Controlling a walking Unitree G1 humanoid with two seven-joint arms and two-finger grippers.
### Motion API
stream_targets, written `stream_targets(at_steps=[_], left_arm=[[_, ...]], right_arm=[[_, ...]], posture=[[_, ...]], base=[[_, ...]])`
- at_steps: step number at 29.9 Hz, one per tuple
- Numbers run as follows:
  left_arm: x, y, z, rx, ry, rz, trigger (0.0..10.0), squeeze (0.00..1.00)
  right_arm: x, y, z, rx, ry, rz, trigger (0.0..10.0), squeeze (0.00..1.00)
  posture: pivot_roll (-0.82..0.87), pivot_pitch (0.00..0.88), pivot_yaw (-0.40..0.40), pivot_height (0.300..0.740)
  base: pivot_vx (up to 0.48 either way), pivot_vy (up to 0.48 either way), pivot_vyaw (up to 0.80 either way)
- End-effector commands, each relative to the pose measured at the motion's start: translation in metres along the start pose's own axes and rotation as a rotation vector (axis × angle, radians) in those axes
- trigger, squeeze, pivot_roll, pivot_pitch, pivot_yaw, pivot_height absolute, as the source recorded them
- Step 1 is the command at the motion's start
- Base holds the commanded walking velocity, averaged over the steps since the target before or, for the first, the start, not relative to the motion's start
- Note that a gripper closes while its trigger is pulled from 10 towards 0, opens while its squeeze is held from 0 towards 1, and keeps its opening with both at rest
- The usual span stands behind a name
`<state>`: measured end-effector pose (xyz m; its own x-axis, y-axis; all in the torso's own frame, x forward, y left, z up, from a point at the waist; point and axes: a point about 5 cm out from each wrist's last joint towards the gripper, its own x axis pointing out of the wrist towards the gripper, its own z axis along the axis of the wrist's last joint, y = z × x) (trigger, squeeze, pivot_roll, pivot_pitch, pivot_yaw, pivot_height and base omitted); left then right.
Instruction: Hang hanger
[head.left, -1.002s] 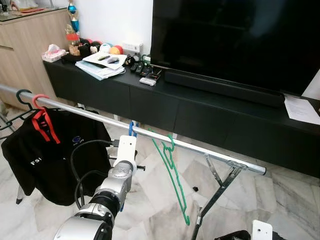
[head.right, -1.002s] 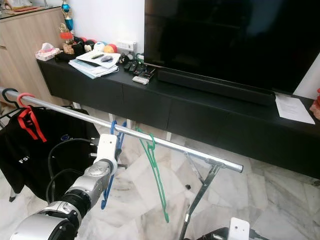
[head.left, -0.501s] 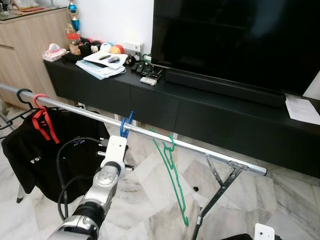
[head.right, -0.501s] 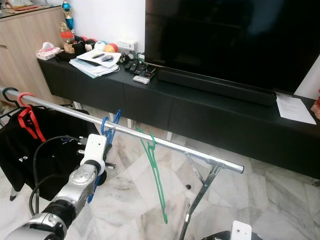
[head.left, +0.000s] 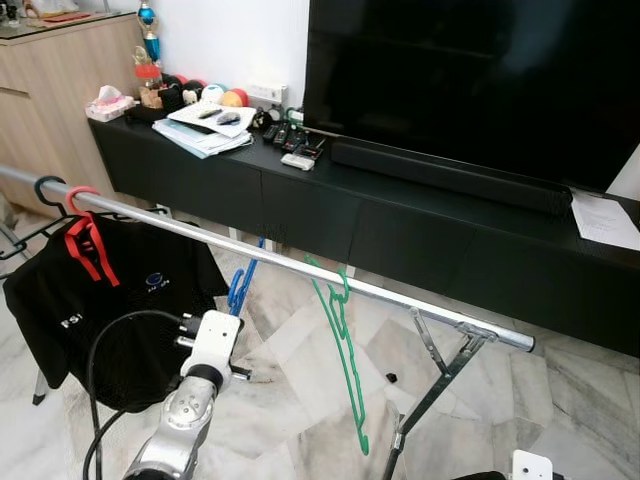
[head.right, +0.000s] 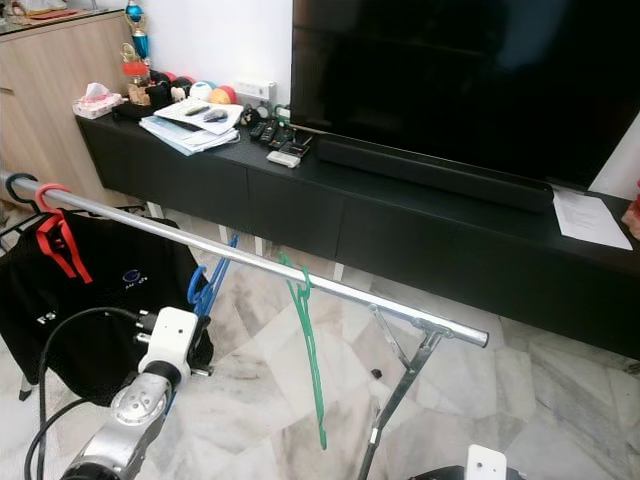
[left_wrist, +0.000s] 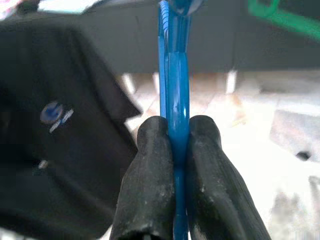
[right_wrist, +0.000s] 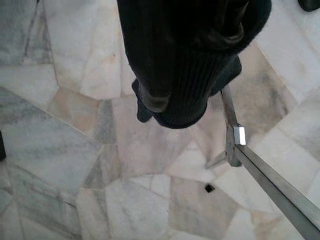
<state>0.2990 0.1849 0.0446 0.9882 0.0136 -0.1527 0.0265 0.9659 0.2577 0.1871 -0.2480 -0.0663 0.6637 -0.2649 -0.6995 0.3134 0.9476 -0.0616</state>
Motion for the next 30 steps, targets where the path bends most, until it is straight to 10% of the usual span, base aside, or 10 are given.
stream_targets(at_steps=[1, 8, 15, 23, 30], left_arm=[[-0.011, 0.019, -0.026, -0.027, 0.098, 0.095, 10.0, 0.0], [-0.028, 0.034, -0.06, -0.033, 0.246, 0.146, 10.0, 0.0], [-0.086, 0.06, -0.126, -0.295, 0.562, 0.356, 10.0, 0.0], [-0.138, 0.041, -0.166, -0.19, 0.838, 0.26, 10.0, 0.0], [-0.122, 0.033, -0.158, -0.132, 0.796, 0.164, 10.0, 0.0]], right_arm=[[0.0, -0.001, -0.002, -0.004, 0.016, -0.003, 10.0, 0.0], [0.0, 0.001, -0.004, -0.009, 0.027, -0.002, 10.0, 0.0], [-0.002, -0.001, -0.009, 0.006, 0.043, -0.015, 10.0, 0.0], [-0.003, -0.002, -0.013, 0.014, 0.056, -0.022, 10.0, 0.0], [-0.004, -0.004, -0.017, 0.014, 0.074, -0.029, 10.0, 0.0]], posture=[[0.07, 0.0, -0.074, 0.74], [0.08, 0.0, -0.082, 0.74], [0.06, 0.0, -0.065, 0.74], [0.05, 0.0, -0.059, 0.74], [0.06, 0.0, -0.056, 0.74]], base=[[0.0, 0.0, 0.0], [0.0, 0.0, 0.0], [0.0, 0.0, 0.0], [0.0, 0.0, 0.0], [0.0, 0.0, 0.0]])
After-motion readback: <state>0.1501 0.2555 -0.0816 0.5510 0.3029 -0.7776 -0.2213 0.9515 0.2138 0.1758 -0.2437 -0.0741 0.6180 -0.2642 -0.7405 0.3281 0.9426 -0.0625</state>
